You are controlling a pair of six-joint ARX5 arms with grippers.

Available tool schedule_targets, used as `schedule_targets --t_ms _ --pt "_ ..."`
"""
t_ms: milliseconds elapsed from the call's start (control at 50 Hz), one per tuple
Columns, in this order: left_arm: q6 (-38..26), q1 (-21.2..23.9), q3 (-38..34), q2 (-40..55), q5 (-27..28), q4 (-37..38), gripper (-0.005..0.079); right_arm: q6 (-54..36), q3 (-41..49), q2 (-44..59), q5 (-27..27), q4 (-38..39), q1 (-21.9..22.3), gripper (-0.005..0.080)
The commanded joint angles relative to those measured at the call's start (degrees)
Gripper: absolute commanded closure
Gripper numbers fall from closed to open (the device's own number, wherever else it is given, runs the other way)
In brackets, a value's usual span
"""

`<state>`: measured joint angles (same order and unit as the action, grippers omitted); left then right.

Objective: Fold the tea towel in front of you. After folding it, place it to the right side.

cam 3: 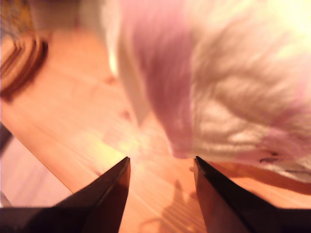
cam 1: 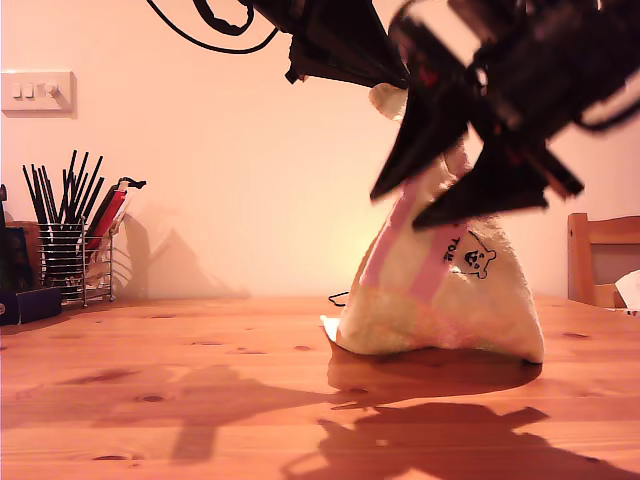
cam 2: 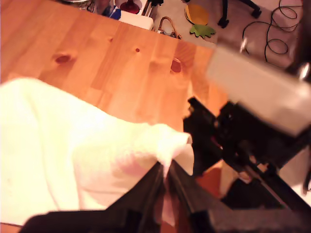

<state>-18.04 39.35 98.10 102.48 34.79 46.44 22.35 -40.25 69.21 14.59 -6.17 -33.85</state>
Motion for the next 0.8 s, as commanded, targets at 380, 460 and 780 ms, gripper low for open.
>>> schedule_targets --t_ms 380,460,780 --pt "9.1 1.7 -0.3 0.2 -0.2 -1.4 0.0763 8.4 -3.7 -0.5 -12.5 -8.1 -0.7 0.0352" --pt "9.3 2.1 -0.3 0.2 -0.5 -1.4 0.0763 9.2 -3.7 -0.5 -13.2 -9.0 -0.7 0.0361" --pt "10.8 2.5 -0.3 0.2 -2.2 -0.5 0.0763 9.1 -4.9 -0.5 -15.1 -15.6 -0.8 0.0384"
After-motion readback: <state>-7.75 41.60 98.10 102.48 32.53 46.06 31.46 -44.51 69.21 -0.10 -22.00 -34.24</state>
